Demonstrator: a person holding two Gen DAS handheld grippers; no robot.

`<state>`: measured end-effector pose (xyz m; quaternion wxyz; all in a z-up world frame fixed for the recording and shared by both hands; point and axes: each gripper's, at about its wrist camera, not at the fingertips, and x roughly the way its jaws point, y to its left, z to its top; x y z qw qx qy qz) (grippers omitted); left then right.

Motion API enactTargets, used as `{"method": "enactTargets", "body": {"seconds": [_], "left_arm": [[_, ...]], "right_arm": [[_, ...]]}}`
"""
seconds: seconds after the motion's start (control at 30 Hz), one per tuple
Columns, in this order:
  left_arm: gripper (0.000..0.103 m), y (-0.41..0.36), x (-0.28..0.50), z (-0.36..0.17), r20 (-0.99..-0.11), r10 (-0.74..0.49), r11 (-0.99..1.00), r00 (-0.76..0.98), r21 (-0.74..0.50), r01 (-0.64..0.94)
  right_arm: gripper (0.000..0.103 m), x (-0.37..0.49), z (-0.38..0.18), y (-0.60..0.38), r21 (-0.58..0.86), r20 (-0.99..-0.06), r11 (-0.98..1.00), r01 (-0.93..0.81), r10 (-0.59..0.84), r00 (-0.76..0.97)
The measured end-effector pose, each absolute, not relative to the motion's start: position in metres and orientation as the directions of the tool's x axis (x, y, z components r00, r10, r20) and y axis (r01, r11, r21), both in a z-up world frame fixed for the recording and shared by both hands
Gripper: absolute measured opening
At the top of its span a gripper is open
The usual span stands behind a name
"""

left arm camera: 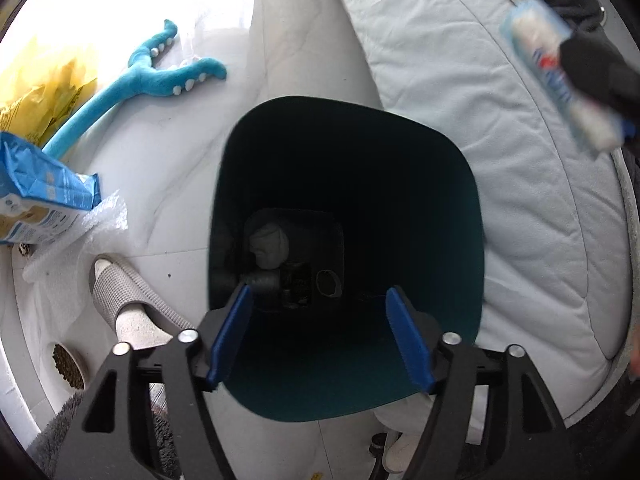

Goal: Collect trash
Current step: 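Move the right tool over the bin and open it to drop the diaper pack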

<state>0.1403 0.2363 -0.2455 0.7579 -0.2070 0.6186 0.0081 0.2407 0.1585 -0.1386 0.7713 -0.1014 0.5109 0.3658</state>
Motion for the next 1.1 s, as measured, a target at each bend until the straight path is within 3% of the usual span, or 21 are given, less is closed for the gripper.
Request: {"method": "enactTargets", "body": {"seconds": [0.2,0.5,1.1], "left_arm": [[0.078,0.253,0.132,-0.243,-0.943,-0.237,0.9,0.233,-0.303,-0.312],[0.081,0.275,0.124,-0.204,-0.921,-0.145,0.913,0.362,-0.265,-0.309],[0.082,0.273,0.12,-0.09,-0.751,-0.04,0.944,0.659,-0.244,-0.221]], "right_arm": [[0.073,0.238,-0.166,0.173,0.217,-0.9,0.723,-0.656,0.409,0.153],[0.073,0.235,-0.195,0.188,0.192,-0.935,0.733,-0.653,0.339,0.105],[0.074,0.226,-0.227,0.185,0.132,-0.968,0.738,-0.662,0.239,0.073]]}}
